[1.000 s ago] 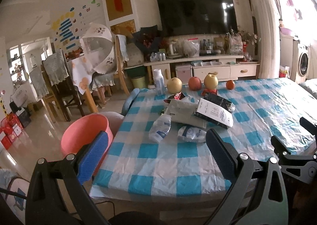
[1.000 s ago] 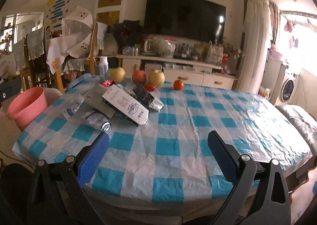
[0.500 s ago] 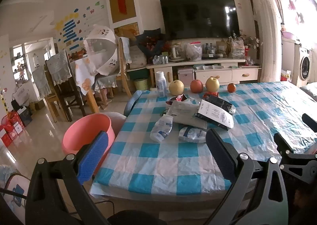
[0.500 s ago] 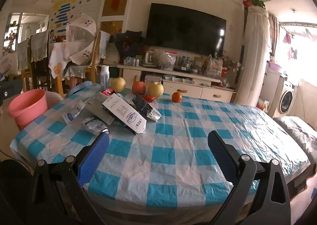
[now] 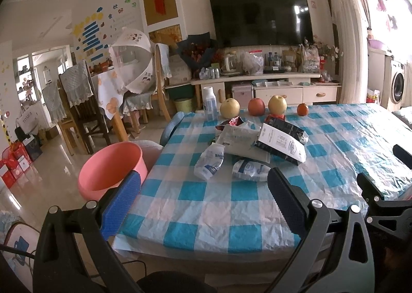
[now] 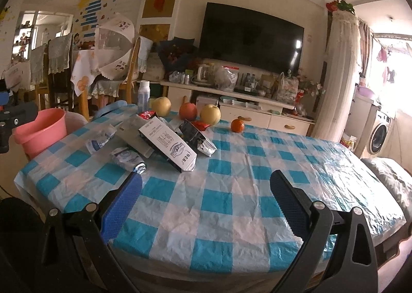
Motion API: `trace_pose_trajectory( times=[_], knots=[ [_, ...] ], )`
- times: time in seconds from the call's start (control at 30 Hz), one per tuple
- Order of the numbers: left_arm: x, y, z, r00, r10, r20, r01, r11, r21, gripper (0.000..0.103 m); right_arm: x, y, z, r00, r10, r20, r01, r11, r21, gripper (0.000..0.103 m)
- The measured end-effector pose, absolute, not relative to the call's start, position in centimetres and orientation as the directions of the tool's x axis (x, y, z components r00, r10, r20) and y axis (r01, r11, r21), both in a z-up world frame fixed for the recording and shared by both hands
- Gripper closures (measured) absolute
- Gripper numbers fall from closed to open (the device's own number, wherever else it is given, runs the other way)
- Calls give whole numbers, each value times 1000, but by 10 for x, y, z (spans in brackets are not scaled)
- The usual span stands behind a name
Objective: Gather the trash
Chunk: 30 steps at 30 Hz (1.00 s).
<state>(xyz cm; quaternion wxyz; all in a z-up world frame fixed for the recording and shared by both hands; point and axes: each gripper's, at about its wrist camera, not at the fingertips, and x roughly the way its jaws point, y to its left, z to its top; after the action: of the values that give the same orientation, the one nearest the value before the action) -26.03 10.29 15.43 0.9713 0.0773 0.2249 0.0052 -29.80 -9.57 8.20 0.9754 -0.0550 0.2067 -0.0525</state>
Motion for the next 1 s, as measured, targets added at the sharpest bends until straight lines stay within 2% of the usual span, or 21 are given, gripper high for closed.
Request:
trace_pose_trajectory(
  times=[0.3,0.67,1.0],
  knots=[
    [-258,100,142,900,48,-434,33,984,176,4,-294,-98,78,896,-135,-423,84,987,-136,5],
    [-247,98,121,875,35,-483,63,981,185,4,-282,-98,69,879,-108,-464,46,989,-144,5],
    [-226,96,97,837,25,-546,90,979,182,4,-254,-108,56,843,-60,-534,14,996,-90,5]
  ],
)
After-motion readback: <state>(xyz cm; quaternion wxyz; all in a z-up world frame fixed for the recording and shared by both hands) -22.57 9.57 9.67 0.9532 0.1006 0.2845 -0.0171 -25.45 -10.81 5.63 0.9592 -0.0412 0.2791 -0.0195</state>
